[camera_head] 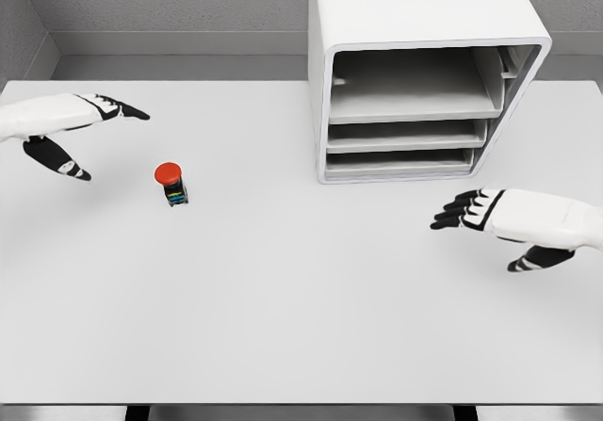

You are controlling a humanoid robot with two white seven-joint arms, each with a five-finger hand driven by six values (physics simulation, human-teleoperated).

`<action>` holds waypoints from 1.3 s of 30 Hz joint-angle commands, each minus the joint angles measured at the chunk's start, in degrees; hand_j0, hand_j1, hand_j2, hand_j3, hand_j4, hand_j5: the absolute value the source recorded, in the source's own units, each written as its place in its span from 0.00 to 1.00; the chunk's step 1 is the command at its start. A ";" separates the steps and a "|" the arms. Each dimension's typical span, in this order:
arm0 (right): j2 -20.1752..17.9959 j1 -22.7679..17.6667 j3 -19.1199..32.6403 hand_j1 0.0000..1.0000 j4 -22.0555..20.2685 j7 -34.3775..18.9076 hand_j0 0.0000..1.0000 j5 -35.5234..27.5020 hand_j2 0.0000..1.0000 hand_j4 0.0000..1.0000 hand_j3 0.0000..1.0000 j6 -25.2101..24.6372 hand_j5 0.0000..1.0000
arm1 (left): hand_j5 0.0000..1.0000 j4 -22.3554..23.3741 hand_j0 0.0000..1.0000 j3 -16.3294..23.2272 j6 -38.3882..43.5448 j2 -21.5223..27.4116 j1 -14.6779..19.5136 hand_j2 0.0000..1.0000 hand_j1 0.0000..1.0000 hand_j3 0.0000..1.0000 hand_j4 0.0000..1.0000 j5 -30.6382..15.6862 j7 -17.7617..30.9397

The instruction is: Slide open multi-storey tabletop storage cabinets and put open load switch and slide close multi-storey tabletop storage cabinets

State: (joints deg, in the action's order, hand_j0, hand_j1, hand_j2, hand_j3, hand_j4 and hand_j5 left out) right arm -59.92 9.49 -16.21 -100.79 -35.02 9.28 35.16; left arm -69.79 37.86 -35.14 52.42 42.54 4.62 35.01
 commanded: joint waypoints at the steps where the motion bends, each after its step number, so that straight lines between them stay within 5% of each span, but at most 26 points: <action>1: 0.24 0.09 -0.75 1.00 -0.02 0.02 1.00 -0.40 1.00 1.00 1.00 -0.16 1.00 | 1.00 -0.09 1.00 0.64 0.14 0.13 0.00 1.00 1.00 1.00 1.00 -0.32 -0.01; 5: 0.33 0.88 -0.40 1.00 0.06 0.02 1.00 -0.40 1.00 1.00 1.00 -0.16 1.00 | 1.00 -0.09 1.00 1.08 0.14 0.13 0.35 1.00 1.00 1.00 1.00 -0.32 -0.01; 13: 5.17 12.92 -0.84 1.00 1.91 0.02 1.00 -0.84 1.00 1.00 1.00 -0.16 1.00 | 1.00 -0.17 1.00 1.43 0.14 0.05 0.35 1.00 1.00 1.00 1.00 -0.32 -0.01; 19: 7.98 17.23 -1.01 1.00 4.11 0.02 1.00 -0.75 1.00 1.00 1.00 -0.16 1.00 | 1.00 -0.26 1.00 2.31 0.14 0.05 0.71 1.00 1.00 1.00 1.00 -0.41 -0.01; 26: 10.97 23.55 -10.94 1.00 8.41 0.02 1.00 -0.58 1.00 1.00 1.00 -0.16 1.00 | 1.00 -0.26 1.00 2.40 0.14 0.05 0.71 1.00 1.00 1.00 1.00 -0.41 -0.01; 35: 16.42 30.41 -15.87 1.00 22.91 0.02 1.00 -0.58 1.00 1.00 1.00 -0.16 1.00 | 1.00 -0.26 1.00 2.40 0.14 0.05 0.71 1.00 1.00 1.00 1.00 -0.32 -0.01; 39: 17.73 31.99 -17.71 1.00 23.53 0.02 1.00 -0.49 1.00 1.00 1.00 -0.16 1.00 | 1.00 -0.26 1.00 2.40 0.14 0.05 0.71 1.00 1.00 1.00 1.00 -0.41 -0.01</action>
State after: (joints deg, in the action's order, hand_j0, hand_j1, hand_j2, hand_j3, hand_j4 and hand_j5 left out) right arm -43.06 41.57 -32.72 -78.27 -35.02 9.12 35.15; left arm -70.04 40.30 -35.15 52.41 43.24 4.63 35.02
